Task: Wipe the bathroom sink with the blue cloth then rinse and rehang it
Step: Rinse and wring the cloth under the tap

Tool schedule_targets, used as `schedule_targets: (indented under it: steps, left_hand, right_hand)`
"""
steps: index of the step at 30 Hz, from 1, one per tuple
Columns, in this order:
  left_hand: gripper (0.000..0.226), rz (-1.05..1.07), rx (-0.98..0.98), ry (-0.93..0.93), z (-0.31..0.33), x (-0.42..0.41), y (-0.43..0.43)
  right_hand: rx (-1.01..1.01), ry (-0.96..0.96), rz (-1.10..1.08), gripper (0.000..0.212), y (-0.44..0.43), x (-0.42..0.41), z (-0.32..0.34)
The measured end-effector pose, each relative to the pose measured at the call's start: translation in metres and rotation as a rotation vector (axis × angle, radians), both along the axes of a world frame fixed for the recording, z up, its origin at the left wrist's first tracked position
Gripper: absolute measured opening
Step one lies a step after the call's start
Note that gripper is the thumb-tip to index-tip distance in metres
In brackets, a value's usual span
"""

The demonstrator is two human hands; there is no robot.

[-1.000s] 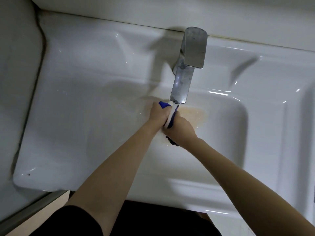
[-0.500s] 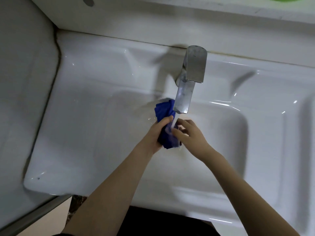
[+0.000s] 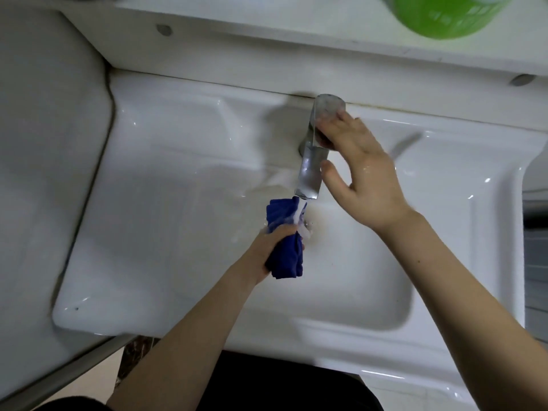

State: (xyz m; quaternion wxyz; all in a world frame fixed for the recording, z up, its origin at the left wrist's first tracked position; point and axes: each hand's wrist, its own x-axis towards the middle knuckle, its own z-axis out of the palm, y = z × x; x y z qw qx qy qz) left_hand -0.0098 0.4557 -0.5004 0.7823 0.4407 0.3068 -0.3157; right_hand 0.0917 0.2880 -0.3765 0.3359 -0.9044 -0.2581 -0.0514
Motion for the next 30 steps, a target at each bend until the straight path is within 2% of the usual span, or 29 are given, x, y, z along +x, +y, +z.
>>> schedule_targets:
  steps: [4, 8, 11, 13, 14, 16, 18, 19, 24, 28, 30]
  left_hand:
    - [0.054, -0.005, 0.003, 0.002, 0.007, -0.003, 0.013]
    - [0.052, -0.037, 0.024, -0.001, 0.017, -0.007, 0.021]
    - [0.048, -0.169, 0.082, -0.061, 0.036, -0.008, 0.03]
    - [0.044, -0.323, 0.146, -0.136, 0.053, -0.006, 0.037]
    - [0.042, -0.41, 0.166, -0.169, 0.06, -0.004, 0.039]
    - [0.035, -0.584, 0.18, -0.219, 0.074, 0.002, 0.041]
    - [0.026, -0.725, 0.161, -0.24, 0.087, 0.01, 0.039]
    - [0.022, -0.788, 0.144, -0.242, 0.092, 0.014, 0.037]
    - [0.014, -0.949, 0.096, -0.22, 0.095, 0.024, 0.034]
    - [0.029, -1.052, 0.138, -0.173, 0.087, 0.024, 0.037]
    - [0.033, -1.162, 0.184, -0.185, 0.087, 0.022, 0.033]
  right_hand:
    - [-0.009, 0.01, -0.008, 0.057, 0.003, -0.012, -0.018]
    - [-0.066, -0.002, 0.03, 0.063, 0.004, -0.024, -0.029]
    - [0.019, -0.076, -0.092, 0.053, 0.004, -0.042, -0.012]
    - [0.054, -0.107, -0.037, 0.048, 0.006, -0.063, -0.002]
    - [0.015, -0.083, 0.074, 0.051, 0.006, -0.073, -0.001]
    - [-0.252, -0.019, 0.35, 0.075, 0.005, -0.084, -0.009]
    - [-0.553, -0.035, 0.488, 0.096, 0.002, -0.083, -0.026]
    - [-0.608, -0.048, 0.508, 0.095, 0.003, -0.08, -0.032]
    - [-0.476, -0.275, 0.46, 0.043, 0.003, -0.069, -0.053]
    - [-0.444, -0.344, 0.438, 0.028, 0.004, -0.077, -0.058]
    - [-0.441, -0.35, 0.419, 0.029, 0.004, -0.083, -0.059]
